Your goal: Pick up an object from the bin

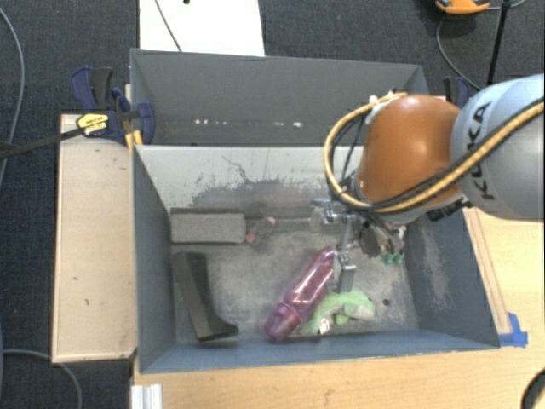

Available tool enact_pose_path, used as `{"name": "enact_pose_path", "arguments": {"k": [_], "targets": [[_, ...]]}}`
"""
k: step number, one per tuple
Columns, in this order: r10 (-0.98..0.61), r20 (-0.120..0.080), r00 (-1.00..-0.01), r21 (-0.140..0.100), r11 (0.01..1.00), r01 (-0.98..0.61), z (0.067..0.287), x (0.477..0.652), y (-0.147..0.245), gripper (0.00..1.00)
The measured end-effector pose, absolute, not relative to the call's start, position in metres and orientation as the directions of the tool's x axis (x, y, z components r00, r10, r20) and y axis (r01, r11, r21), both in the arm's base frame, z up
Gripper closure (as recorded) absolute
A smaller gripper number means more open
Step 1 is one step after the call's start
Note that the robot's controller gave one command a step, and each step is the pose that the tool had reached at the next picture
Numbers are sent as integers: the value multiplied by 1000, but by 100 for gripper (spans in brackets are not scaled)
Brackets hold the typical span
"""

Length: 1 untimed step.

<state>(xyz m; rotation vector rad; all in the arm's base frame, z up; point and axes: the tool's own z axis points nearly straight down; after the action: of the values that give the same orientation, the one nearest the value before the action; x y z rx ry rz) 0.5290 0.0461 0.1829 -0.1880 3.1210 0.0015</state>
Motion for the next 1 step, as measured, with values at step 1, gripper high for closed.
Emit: {"name": "enact_pose_path", "arguments": {"k": [1], "targets": [[-222,-4,-975,2,975,-222,144,526,29,0]]}}
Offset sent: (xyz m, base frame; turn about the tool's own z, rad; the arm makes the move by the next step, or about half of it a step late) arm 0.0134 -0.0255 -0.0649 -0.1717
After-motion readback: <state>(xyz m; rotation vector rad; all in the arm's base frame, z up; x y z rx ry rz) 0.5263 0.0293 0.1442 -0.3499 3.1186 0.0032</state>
